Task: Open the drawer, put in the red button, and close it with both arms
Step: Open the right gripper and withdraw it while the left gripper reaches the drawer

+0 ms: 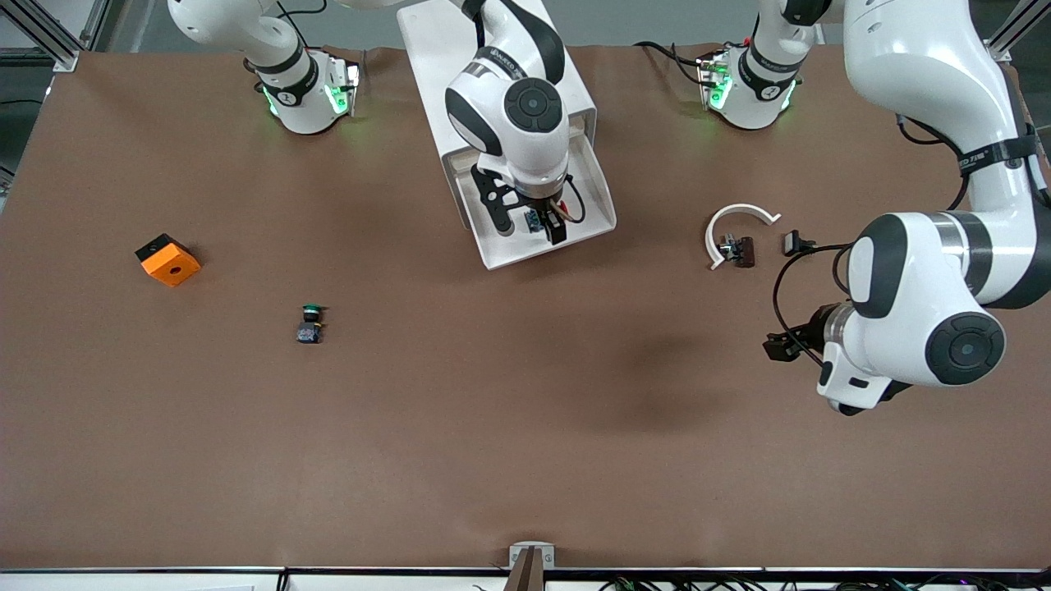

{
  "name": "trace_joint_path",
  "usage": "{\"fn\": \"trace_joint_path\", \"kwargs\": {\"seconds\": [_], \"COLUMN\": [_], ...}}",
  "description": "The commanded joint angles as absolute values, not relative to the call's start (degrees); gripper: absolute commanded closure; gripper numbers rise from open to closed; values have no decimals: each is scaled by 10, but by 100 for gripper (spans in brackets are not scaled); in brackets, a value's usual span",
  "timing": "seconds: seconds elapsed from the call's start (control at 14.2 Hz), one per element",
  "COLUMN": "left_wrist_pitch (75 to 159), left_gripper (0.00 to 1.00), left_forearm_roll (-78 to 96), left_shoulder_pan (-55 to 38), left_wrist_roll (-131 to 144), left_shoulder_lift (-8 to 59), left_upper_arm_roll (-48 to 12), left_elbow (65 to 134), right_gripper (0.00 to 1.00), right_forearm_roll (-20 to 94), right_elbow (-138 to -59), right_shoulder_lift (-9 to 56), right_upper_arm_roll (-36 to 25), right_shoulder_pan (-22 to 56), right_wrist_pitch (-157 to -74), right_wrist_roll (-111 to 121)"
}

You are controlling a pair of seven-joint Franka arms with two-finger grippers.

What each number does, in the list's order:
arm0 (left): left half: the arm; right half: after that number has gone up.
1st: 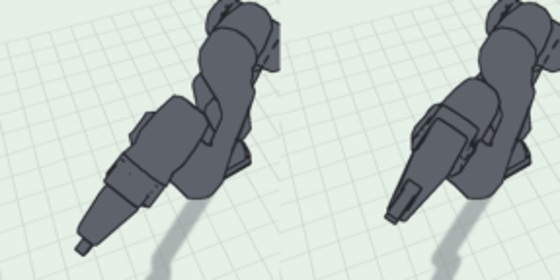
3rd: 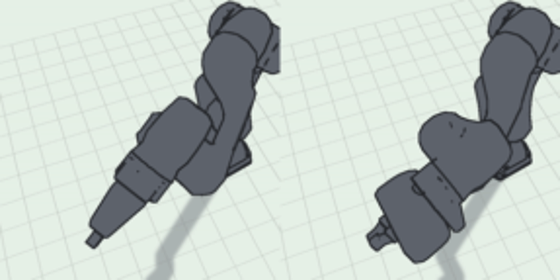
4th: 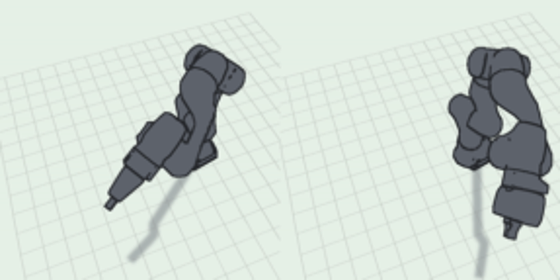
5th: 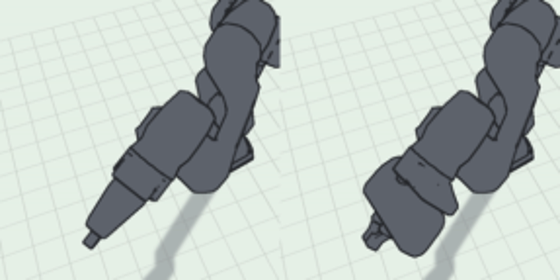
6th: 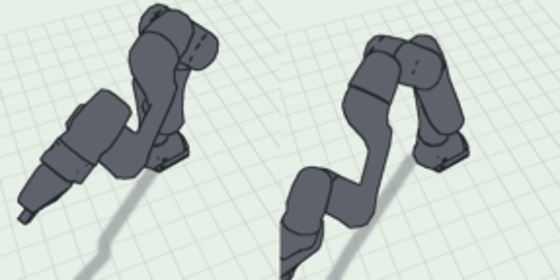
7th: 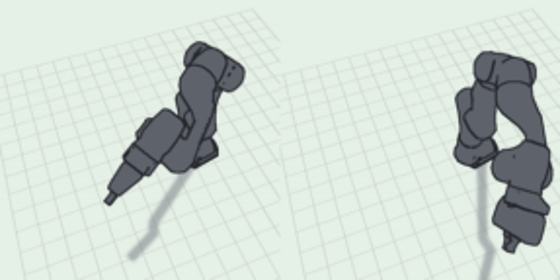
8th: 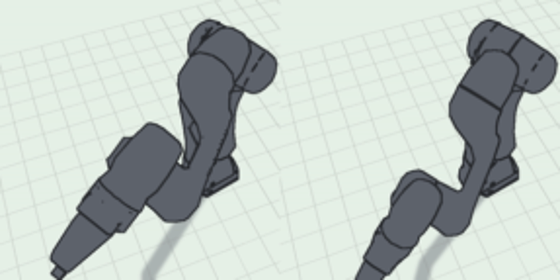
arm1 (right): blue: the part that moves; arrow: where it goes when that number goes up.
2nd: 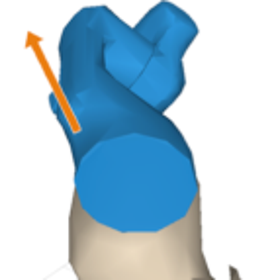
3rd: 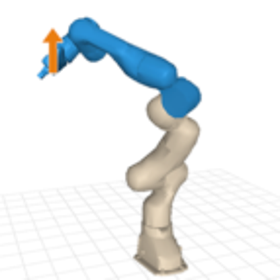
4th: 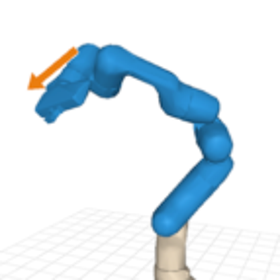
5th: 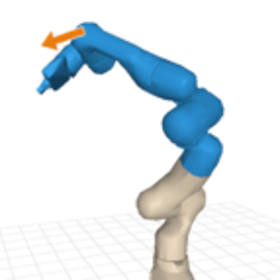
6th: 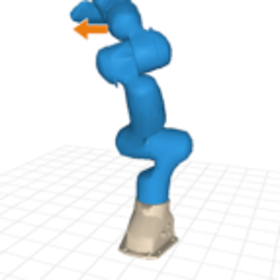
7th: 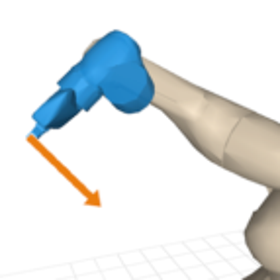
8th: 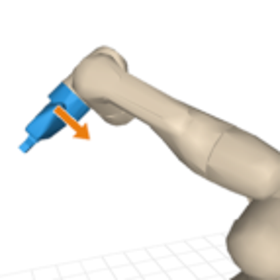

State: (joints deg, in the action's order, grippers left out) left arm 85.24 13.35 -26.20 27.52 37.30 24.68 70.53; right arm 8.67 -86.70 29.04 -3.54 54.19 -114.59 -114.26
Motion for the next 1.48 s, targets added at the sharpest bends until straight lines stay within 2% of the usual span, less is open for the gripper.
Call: {"fn": "trace_joint_path", "kwargs": {"seconds": [0.0,0.21,0.49,0.91,1.19,1.4], "left_wrist_pitch": [911,958,1020,1048,1098,1116], "left_gripper": [0,0,0,0,0,0], "left_forearm_roll": [120,124,143,154,158,197], "left_shoulder_pan": [-281,-285,-288,-351,-402,-429], "left_wrist_roll": [246,243,274,375,432,451], "left_shoulder_lift": [359,363,365,372,375,375], "left_upper_arm_roll": [234,201,143,120,116,108], "left_elbow": [764,812,861,868,867,869], "right_gripper": [0,0,0,0,0,0], "right_forearm_roll": [96,98,99,95,91,55], "right_elbow": [-810,-757,-756,-765,-858,-892], "right_shoulder_lift": [273,256,206,132,66,54], "right_upper_arm_roll": [-40,-38,-39,-40,-40,-40], "right_shoulder_pan": [517,468,421,340,258,184], "right_wrist_pitch": [-1083,-1007,-936,-854,-850,-852], "right_wrist_roll": [-1143,-1127,-974,-733,-485,-264]}}
